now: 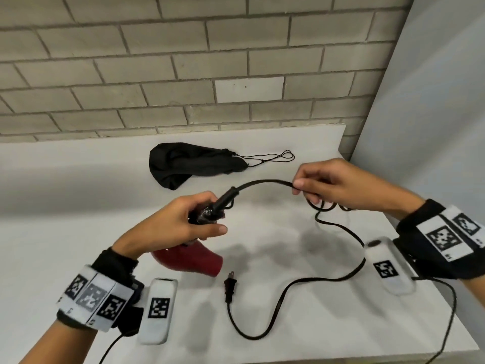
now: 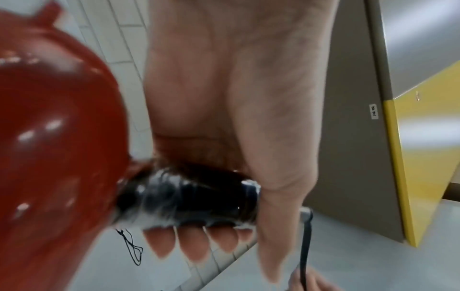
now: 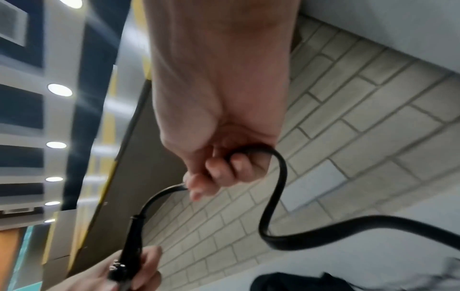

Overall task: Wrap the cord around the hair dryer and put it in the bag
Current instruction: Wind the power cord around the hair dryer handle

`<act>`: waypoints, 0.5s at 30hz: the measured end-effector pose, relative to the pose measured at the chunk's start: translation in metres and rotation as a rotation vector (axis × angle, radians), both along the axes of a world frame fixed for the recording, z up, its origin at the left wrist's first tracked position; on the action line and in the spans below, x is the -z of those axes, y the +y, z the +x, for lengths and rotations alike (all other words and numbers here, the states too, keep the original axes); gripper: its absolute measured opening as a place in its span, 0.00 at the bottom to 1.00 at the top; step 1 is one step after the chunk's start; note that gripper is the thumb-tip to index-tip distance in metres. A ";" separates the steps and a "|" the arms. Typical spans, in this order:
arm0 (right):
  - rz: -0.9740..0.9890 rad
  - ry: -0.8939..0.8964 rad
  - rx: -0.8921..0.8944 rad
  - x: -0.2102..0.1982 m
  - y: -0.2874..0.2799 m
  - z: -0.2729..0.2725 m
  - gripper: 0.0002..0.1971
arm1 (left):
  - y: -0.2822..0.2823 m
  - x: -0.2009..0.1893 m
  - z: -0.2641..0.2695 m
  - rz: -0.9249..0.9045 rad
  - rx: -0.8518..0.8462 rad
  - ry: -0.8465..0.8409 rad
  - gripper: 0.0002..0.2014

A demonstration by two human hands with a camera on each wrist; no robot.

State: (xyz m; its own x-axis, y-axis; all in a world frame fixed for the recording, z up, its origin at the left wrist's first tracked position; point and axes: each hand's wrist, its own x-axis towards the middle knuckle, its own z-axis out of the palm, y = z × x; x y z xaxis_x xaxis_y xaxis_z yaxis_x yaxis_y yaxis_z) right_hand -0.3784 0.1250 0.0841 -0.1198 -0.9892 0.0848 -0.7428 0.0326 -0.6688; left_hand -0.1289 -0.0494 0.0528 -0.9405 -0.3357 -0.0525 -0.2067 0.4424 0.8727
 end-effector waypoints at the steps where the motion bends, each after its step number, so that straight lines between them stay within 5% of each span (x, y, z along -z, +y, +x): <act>1: -0.072 0.068 0.002 -0.006 -0.002 0.005 0.10 | 0.002 -0.003 -0.002 -0.003 0.011 0.009 0.11; 5: -0.260 0.443 -0.030 -0.033 -0.019 0.037 0.11 | 0.014 -0.028 -0.016 -0.015 0.150 0.166 0.12; 9: -0.334 0.841 -0.095 -0.042 -0.034 0.051 0.19 | 0.023 -0.038 -0.035 0.268 0.131 0.234 0.16; 15: -0.310 0.953 -0.153 -0.041 -0.017 0.003 0.24 | 0.026 -0.045 -0.035 0.456 0.016 0.304 0.15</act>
State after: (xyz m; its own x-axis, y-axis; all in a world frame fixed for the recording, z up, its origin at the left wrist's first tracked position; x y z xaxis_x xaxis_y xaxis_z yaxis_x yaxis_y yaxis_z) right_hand -0.3757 0.1080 0.1254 0.2579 -0.9063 0.3348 -0.9531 -0.1820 0.2417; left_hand -0.1639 -0.0231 0.0978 -0.9406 -0.3286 0.0859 0.0888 0.0064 0.9960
